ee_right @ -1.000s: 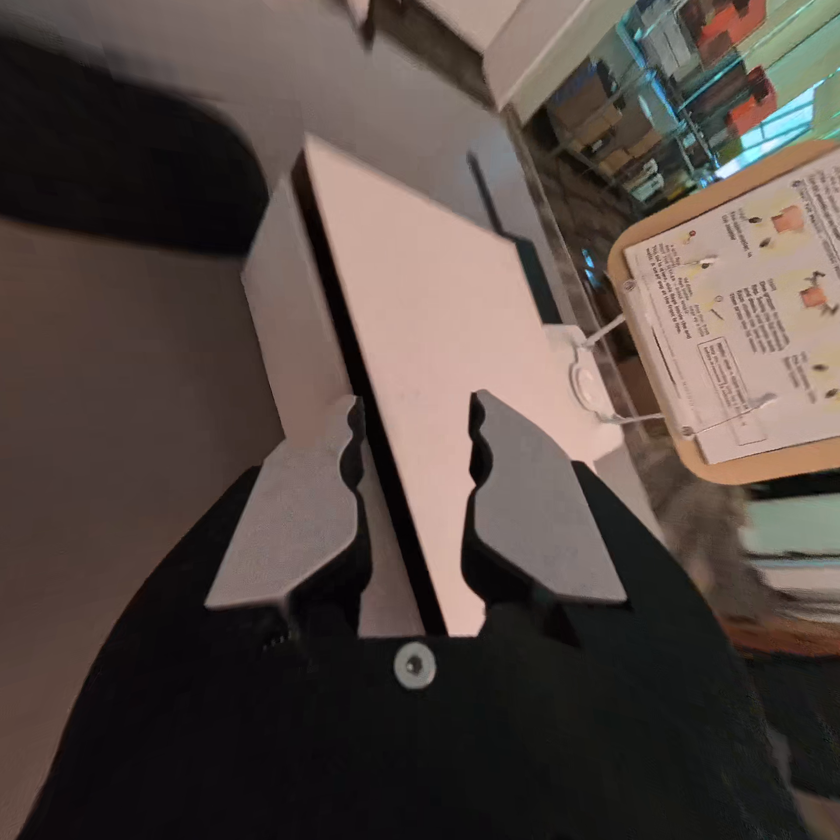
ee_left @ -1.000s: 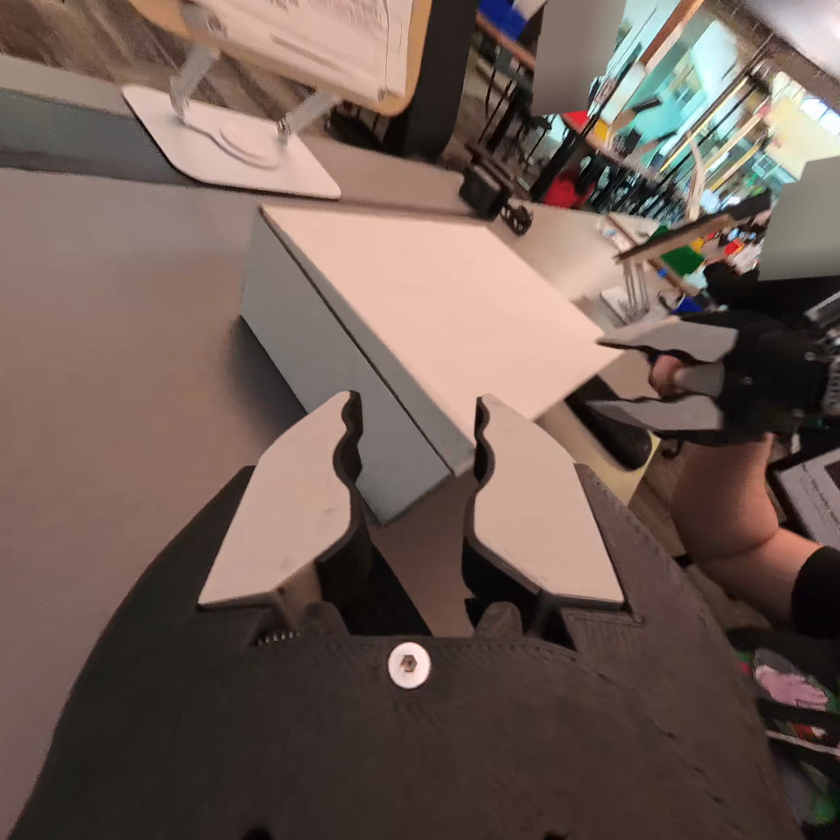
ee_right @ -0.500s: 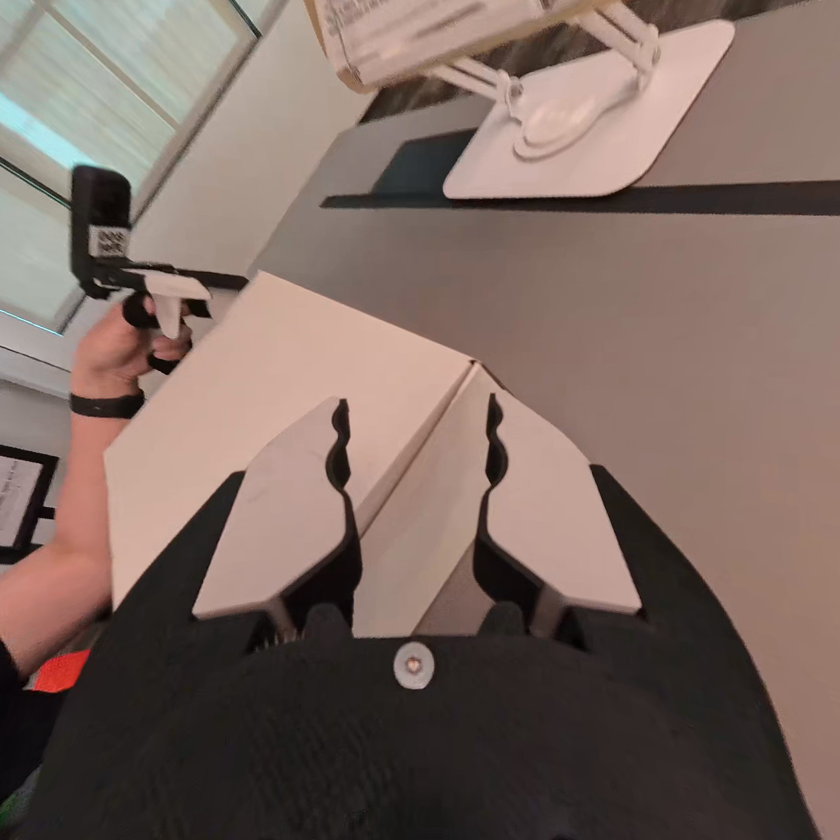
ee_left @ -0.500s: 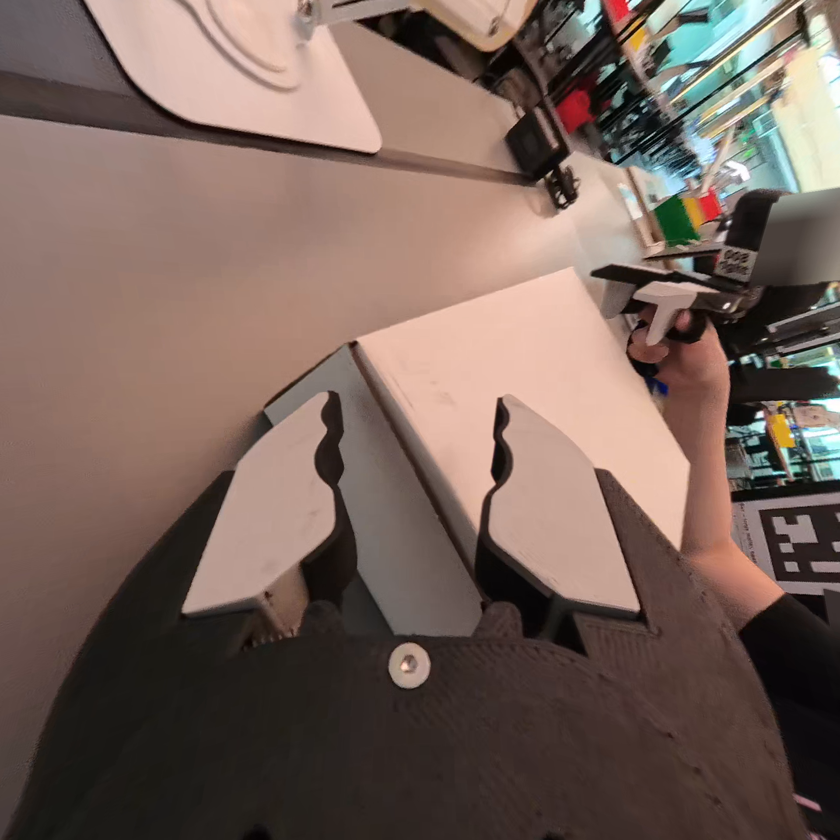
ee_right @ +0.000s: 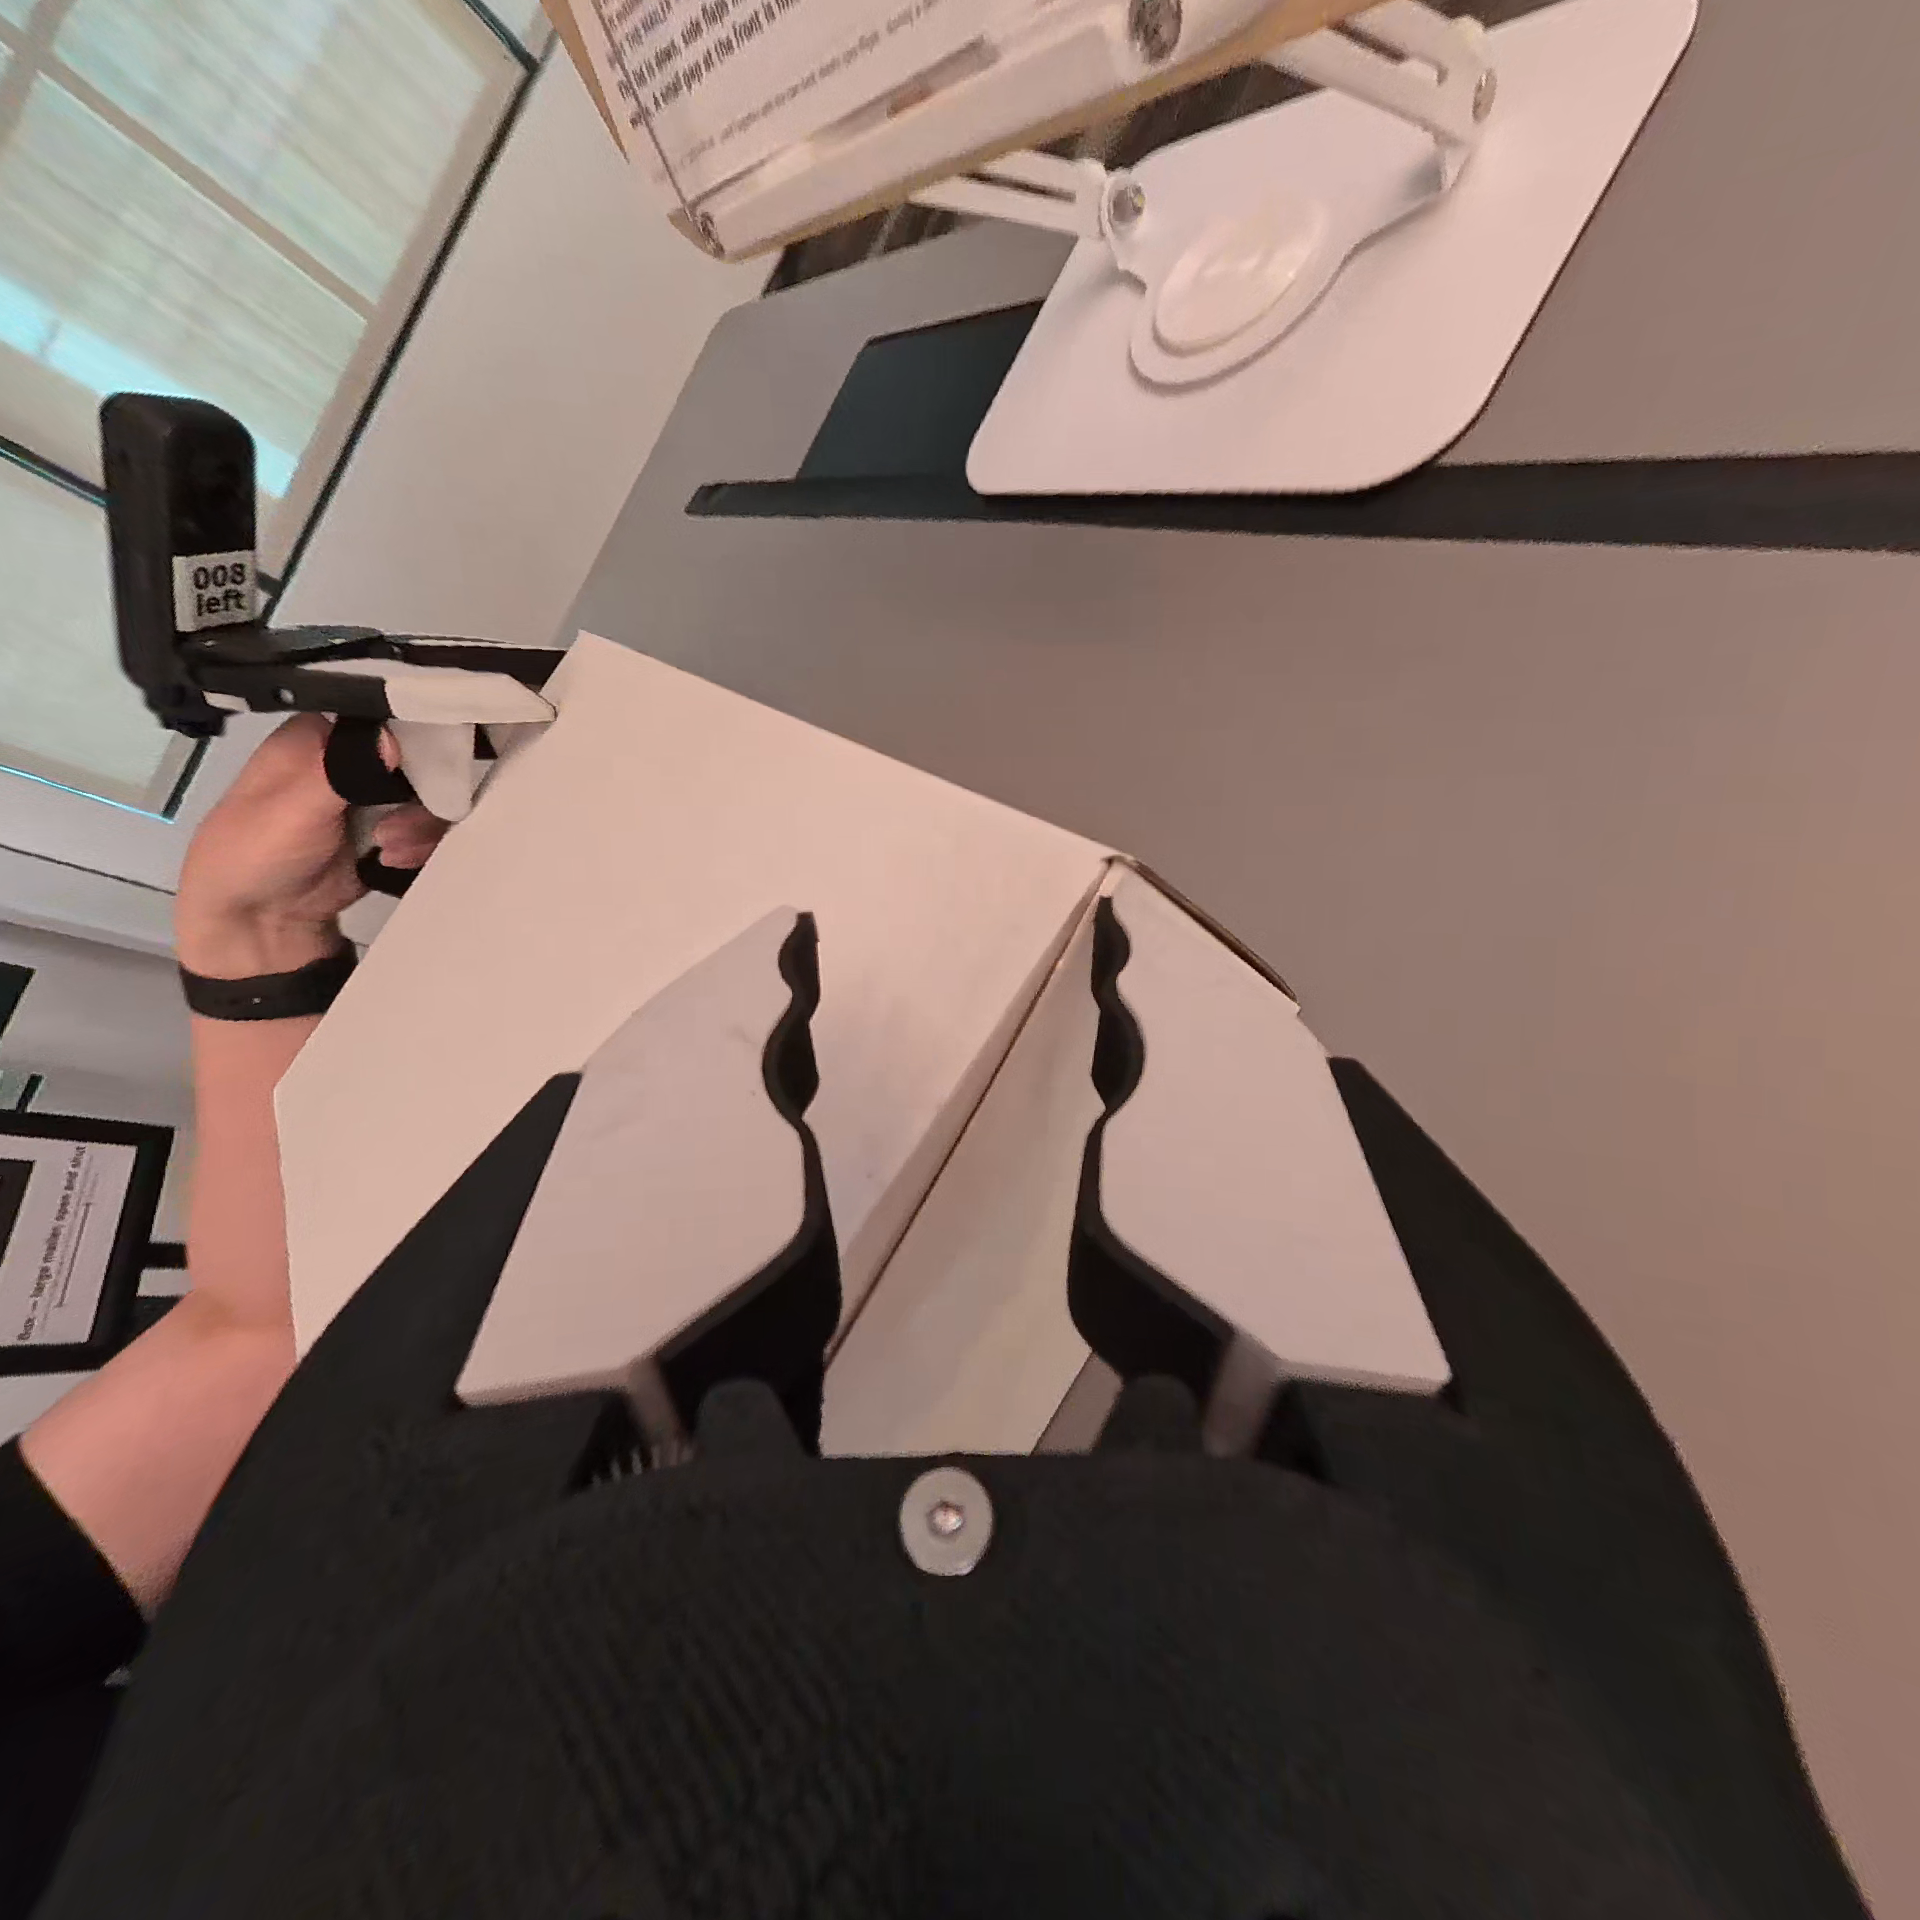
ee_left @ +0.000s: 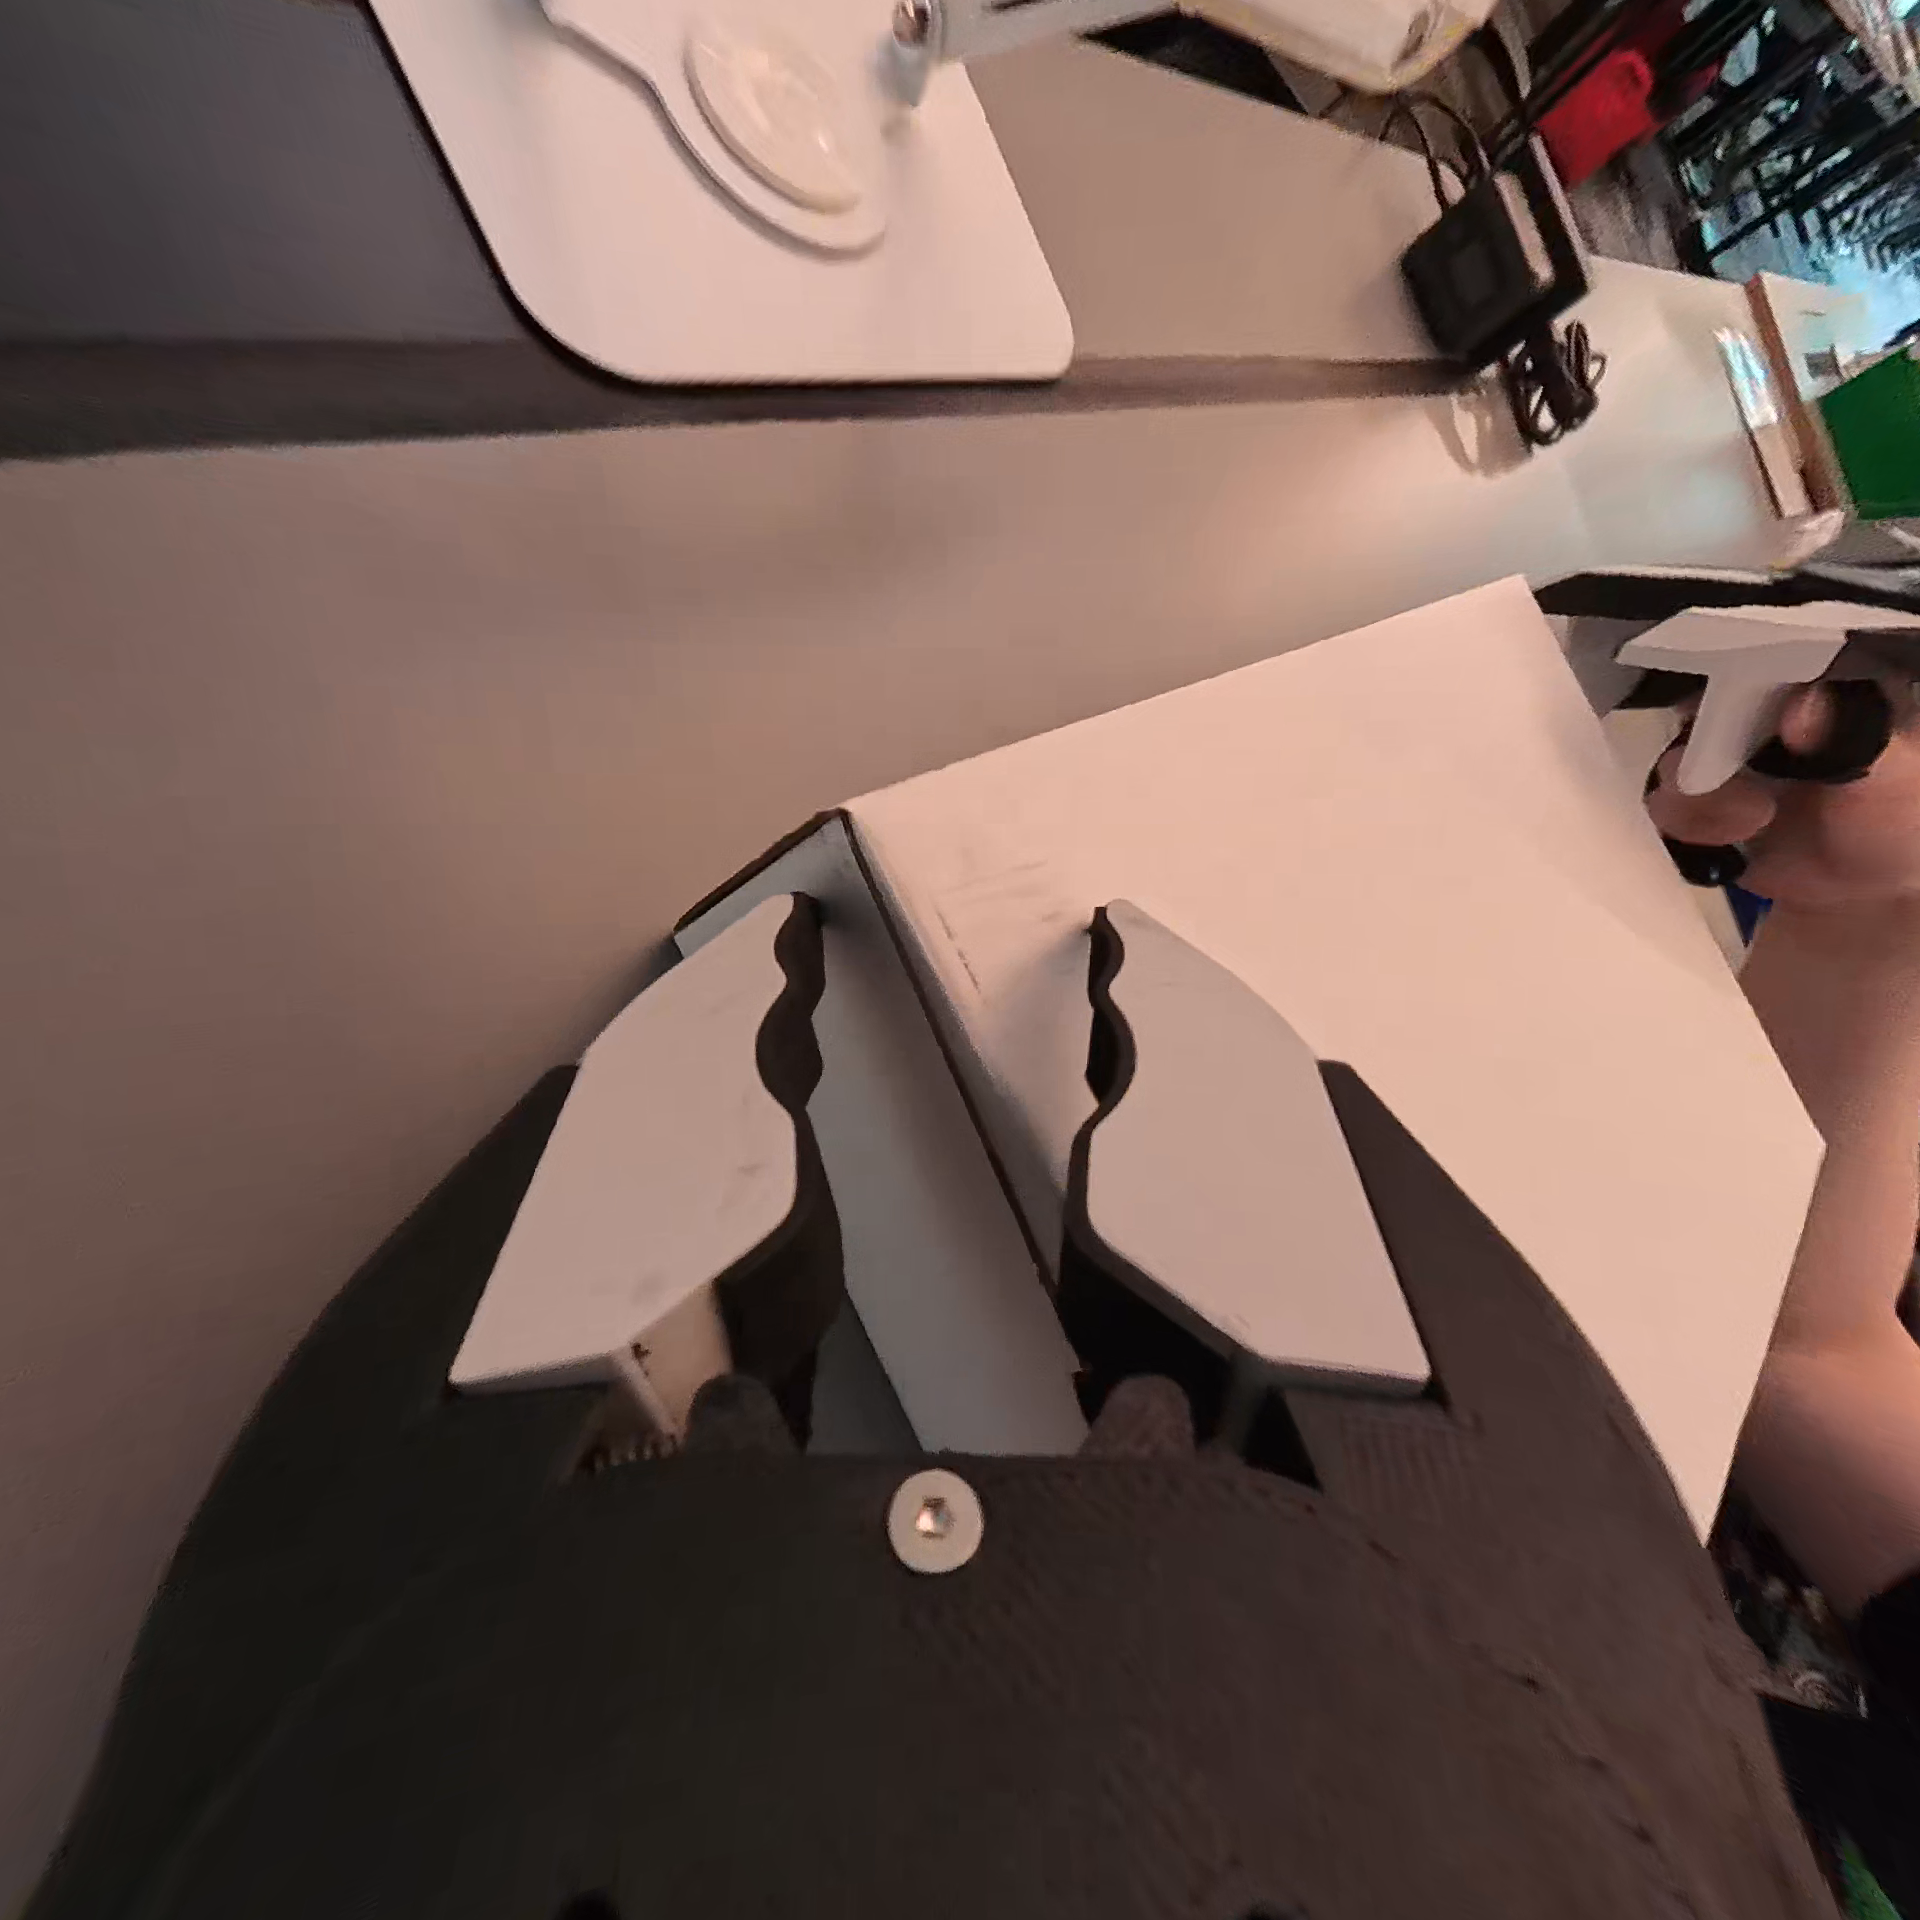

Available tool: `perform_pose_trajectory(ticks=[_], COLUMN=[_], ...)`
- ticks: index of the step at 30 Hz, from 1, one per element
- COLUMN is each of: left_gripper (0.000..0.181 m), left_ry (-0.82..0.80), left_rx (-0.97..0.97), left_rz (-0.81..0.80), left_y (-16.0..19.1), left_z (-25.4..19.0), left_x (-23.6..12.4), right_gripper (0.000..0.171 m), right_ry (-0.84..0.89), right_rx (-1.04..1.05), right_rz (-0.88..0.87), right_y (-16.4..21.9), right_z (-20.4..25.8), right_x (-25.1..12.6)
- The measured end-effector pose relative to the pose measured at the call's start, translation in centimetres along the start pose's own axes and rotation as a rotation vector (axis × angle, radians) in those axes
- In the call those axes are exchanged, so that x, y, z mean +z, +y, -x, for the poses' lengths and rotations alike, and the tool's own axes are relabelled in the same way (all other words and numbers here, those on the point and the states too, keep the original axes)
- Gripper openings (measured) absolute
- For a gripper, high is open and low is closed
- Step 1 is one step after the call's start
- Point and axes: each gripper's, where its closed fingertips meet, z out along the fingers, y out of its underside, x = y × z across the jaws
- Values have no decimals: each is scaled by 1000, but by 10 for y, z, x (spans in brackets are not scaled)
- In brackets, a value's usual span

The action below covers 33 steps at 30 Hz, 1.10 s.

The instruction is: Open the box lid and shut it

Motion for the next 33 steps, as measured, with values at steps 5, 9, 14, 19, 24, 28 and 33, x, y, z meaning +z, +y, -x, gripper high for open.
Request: perform_pose_trajectory(ticks=[5,9,14,19,24,28,33], left_gripper=[51,57,65,62,60,60,58], left_ry=[280,448,390,331,360,390,432], left_rx=[-89,-135,-30,40,80,96,96], left_rz=[-26,-16,218,372,441,467,492], left_y=[-3,10,59,89,102,108,115], left_z=[-13,-28,-39,-45,-48,-47,-44], left_x=[-13,-54,-71,-68,-65,-66,-63], right_gripper=[60,61,61,56,56,57,57], right_ry=[-158,-162,-178,-304,-293,-289,-296], right_rx=[56,5,-65,-68,-112,-124,-121], right_rz=[-14,156,392,511,523,531,545], right_y=[1,31,75,99,101,103,107], right_z=[6,11,26,45,48,46,43], right_x=[-20,-44,-61,-62,-59,-58,-56])
